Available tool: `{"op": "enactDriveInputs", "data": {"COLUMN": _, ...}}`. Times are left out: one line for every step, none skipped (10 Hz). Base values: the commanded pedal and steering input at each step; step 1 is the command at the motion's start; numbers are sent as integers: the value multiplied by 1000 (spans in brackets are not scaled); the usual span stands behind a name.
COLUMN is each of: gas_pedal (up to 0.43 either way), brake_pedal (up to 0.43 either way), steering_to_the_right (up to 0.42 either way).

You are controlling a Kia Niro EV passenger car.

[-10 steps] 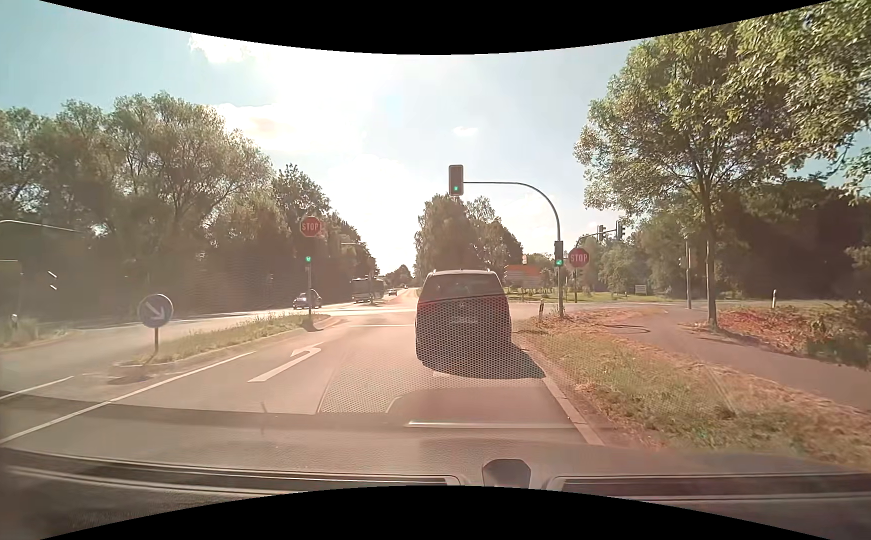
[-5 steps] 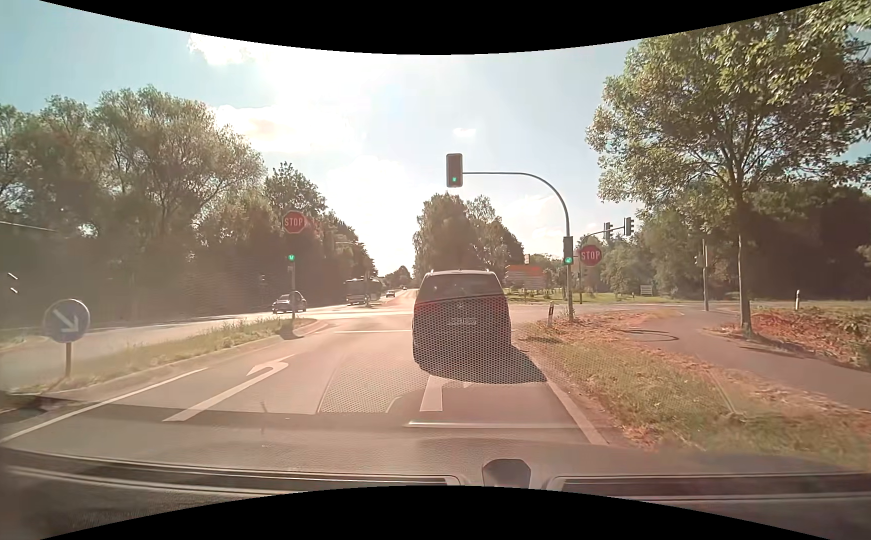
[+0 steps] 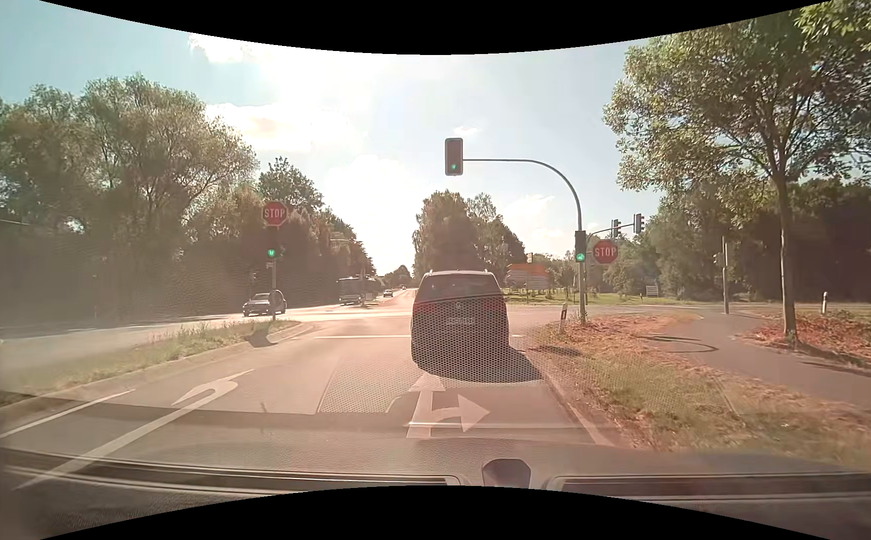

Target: Follow the waypoints while adhering to traffic rules and regulations

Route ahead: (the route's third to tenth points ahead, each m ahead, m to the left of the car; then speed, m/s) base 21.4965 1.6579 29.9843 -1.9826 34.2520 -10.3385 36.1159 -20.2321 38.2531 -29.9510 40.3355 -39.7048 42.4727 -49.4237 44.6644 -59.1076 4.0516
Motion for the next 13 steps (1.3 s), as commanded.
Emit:
{"op": "enactDriveInputs", "data": {"gas_pedal": 228, "brake_pedal": 6, "steering_to_the_right": -7}}
{"op": "enactDriveInputs", "data": {"gas_pedal": 228, "brake_pedal": 6, "steering_to_the_right": -2}}
{"op": "enactDriveInputs", "data": {"gas_pedal": 228, "brake_pedal": 6, "steering_to_the_right": -2}}
{"op": "enactDriveInputs", "data": {"gas_pedal": 228, "brake_pedal": 6, "steering_to_the_right": -2}}
{"op": "enactDriveInputs", "data": {"gas_pedal": 228, "brake_pedal": 6, "steering_to_the_right": -7}}
{"op": "enactDriveInputs", "data": {"gas_pedal": 228, "brake_pedal": 6, "steering_to_the_right": -17}}
{"op": "enactDriveInputs", "data": {"gas_pedal": 228, "brake_pedal": 6, "steering_to_the_right": -19}}
{"op": "enactDriveInputs", "data": {"gas_pedal": 228, "brake_pedal": 6, "steering_to_the_right": -17}}
{"op": "enactDriveInputs", "data": {"gas_pedal": 228, "brake_pedal": 6, "steering_to_the_right": -9}}
{"op": "enactDriveInputs", "data": {"gas_pedal": 228, "brake_pedal": 6, "steering_to_the_right": -4}}
{"op": "enactDriveInputs", "data": {"gas_pedal": 220, "brake_pedal": 6, "steering_to_the_right": -4}}
{"op": "enactDriveInputs", "data": {"gas_pedal": 220, "brake_pedal": 6, "steering_to_the_right": -4}}
{"op": "enactDriveInputs", "data": {"gas_pedal": 189, "brake_pedal": 6, "steering_to_the_right": -3}}
